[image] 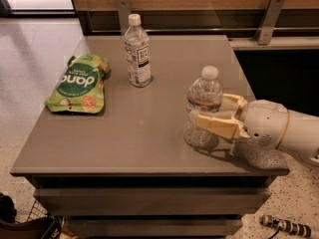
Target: Place water bottle upright
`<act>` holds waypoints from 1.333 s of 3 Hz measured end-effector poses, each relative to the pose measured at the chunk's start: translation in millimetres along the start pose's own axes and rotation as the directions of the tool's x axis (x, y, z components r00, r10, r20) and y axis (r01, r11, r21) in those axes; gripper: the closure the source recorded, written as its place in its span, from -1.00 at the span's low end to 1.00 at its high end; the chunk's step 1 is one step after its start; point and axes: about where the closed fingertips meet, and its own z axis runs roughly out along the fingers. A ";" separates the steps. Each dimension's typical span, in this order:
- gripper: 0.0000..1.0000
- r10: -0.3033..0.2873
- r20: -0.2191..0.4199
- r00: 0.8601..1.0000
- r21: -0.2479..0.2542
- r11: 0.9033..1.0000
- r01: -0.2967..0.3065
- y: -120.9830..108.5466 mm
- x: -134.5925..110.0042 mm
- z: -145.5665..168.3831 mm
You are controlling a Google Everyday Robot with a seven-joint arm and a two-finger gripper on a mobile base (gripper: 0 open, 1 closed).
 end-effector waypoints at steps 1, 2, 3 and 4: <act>0.70 0.000 0.000 1.000 0.000 1.000 0.000 0.0 -0.5 0.0; 0.14 0.000 0.000 1.000 0.000 1.000 0.000 0.1 -0.6 0.1; -0.33 0.000 0.000 1.000 0.000 1.000 0.000 0.1 -0.6 0.1; -0.92 -0.001 -0.001 1.000 -0.005 1.000 0.001 1.6 -1.2 2.4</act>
Offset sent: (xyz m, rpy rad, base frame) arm 0.0000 0.0000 0.0005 0.0001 0.0000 0.0000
